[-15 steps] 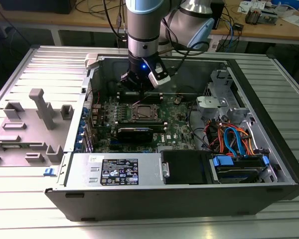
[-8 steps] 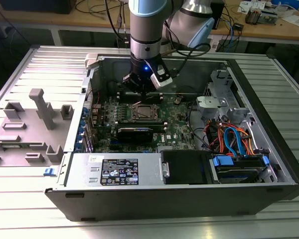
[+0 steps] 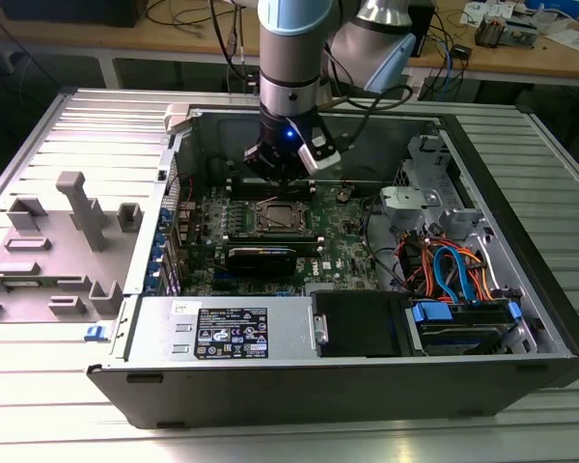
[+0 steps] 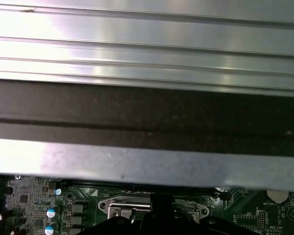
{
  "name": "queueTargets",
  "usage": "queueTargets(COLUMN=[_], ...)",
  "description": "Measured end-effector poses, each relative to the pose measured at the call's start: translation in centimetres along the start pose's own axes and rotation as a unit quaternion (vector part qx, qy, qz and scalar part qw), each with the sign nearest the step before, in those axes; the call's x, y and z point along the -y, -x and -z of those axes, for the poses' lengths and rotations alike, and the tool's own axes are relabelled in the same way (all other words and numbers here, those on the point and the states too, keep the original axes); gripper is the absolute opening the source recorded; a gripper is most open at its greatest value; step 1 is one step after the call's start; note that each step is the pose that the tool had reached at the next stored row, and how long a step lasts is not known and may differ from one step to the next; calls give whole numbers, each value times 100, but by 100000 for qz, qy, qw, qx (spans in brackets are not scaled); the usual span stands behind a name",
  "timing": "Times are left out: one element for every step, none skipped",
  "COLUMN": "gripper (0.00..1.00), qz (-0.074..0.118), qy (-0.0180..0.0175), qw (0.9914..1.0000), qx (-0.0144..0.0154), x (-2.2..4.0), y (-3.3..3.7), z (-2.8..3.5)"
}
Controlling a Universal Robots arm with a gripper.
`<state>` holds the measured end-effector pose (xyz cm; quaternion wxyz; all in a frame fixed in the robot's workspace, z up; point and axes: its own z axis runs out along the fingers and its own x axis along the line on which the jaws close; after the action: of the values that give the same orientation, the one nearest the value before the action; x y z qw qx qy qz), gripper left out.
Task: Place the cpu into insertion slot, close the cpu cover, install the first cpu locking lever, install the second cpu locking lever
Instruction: 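Install the first cpu locking lever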
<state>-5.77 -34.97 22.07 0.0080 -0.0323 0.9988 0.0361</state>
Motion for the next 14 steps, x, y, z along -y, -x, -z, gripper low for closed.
queueTargets(gripper=[11,11,11,11,11,11,11,11,11,11,11,11,11,11], qz=[2,1,2,-8,-1,8,11,1,-2,3,6,2,6,-18], qy=[4,7,-2,-5,1,-3,4,6,0,-1,-4,-3,-7,-36], qw=[100000,100000,100000,100000,100000,100000,100000,100000,100000,100000,100000,100000,100000,100000], qx=[2,5,-1,2,5,-1,-1,2,1,-2,-1,-2,-10,-10], x=[-1,-2,-4,-14,-26,-39,-43,-47,-45,-43,-42,-41,-37,-35], y=[6,14,20,26,29,37,42,54,69,86,93,96,103,114], z=[-3,-6,-9,-13,-17,-24,-29,-40,-51,-64,-76,-85,-130,-148])
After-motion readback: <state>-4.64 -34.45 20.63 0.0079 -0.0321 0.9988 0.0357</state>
